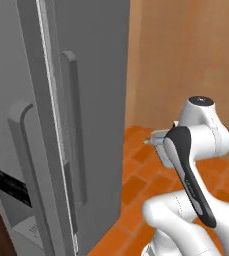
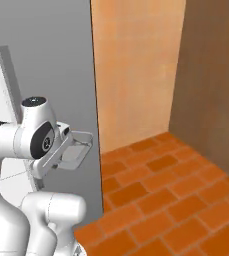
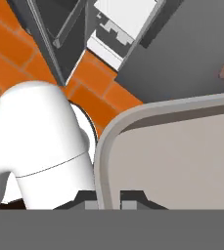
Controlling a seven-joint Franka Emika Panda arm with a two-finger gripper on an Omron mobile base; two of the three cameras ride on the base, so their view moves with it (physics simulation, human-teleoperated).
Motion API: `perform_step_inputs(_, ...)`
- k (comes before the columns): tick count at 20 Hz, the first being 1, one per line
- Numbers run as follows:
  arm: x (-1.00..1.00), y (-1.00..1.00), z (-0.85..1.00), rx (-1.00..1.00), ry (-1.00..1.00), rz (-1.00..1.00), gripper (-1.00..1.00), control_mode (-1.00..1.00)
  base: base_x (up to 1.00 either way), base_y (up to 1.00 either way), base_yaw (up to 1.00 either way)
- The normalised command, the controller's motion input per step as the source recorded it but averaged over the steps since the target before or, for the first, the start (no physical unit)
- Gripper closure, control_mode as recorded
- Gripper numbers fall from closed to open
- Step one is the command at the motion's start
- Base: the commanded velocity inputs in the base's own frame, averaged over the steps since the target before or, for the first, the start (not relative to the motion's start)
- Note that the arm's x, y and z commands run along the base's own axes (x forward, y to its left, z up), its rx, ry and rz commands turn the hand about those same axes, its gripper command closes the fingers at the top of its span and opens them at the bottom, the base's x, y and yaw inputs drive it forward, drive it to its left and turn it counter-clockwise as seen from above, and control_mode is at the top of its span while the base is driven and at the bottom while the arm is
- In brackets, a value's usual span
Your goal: Take the meat container that has the fish and place it on the second highest rack of the freezer. Then take the vegetable container that has the lemon wedge and corn and place it on the highest rack of the freezer.
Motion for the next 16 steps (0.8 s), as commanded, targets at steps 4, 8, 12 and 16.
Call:
perform_step_inputs(4, 0.0, 0.0, 0.0, 0.0, 0.0, 0.0, 1.0, 1.0, 0.01, -0.44, 0.8)
perform_step_inputs(8, 0.0, 0.0, 0.0, 0.0, 0.0, 0.0, 1.0, 1.0, 0.0, -0.48, 0.79)
perform_step_inputs(12, 0.0, 0.0, 0.0, 0.0, 0.0, 0.0, 1.0, 1.0, 0.0, -0.43, 0.8)
perform_step_inputs(16, 0.0, 0.0, 0.0, 0.0, 0.0, 0.0, 1.0, 1.0, 0.07, -0.23, 0.8)
